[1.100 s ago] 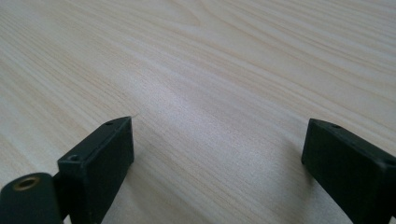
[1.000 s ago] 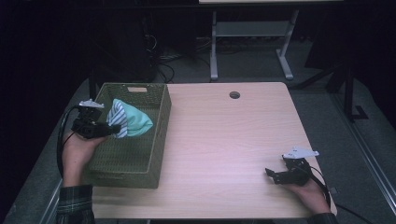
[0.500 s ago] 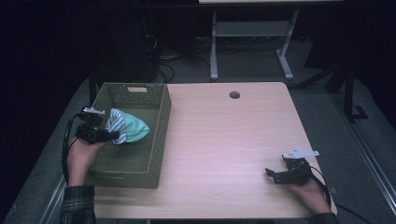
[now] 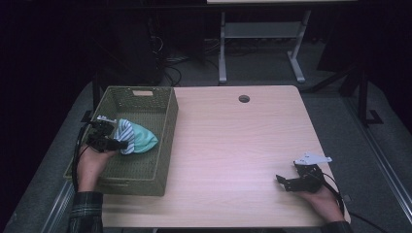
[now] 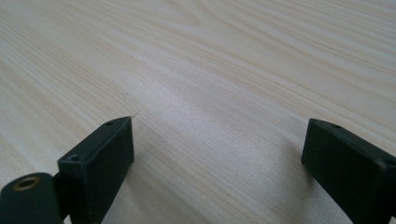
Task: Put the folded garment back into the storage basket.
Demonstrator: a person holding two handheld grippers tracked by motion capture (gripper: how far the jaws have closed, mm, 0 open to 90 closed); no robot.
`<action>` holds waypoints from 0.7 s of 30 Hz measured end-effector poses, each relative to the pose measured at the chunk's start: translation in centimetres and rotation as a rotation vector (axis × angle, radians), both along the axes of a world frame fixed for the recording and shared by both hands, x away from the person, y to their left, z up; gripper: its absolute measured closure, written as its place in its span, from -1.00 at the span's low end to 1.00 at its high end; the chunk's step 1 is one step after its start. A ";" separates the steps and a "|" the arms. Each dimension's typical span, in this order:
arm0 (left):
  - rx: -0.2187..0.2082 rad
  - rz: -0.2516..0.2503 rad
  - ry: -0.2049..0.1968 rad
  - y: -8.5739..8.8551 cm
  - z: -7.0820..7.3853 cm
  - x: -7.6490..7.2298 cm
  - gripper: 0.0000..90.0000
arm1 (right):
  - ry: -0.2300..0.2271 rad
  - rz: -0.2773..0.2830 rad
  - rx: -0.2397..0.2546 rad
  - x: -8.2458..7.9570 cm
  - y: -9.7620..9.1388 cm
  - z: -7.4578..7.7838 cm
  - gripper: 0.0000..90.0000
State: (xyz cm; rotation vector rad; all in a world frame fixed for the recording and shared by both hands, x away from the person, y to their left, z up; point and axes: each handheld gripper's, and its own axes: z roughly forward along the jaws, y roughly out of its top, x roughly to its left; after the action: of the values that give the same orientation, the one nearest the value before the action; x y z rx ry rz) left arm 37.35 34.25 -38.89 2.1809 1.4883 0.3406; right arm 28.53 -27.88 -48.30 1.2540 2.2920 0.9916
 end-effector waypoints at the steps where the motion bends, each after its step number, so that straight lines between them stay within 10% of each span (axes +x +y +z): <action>1: -0.003 0.004 0.006 -0.1 -0.2 0.1 0.56 | 0.000 -0.001 0.000 0.0 0.0 0.0 -0.81; 21: 0.007 0.004 0.126 -0.2 -2.0 0.7 0.43 | -0.001 -0.001 0.000 0.0 0.0 0.0 -0.81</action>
State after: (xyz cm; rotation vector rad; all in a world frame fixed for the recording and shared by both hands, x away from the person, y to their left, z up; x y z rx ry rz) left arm 38.10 34.03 -40.91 2.2412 1.5602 0.2132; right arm 28.52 -27.87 -48.30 1.2540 2.2911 0.9913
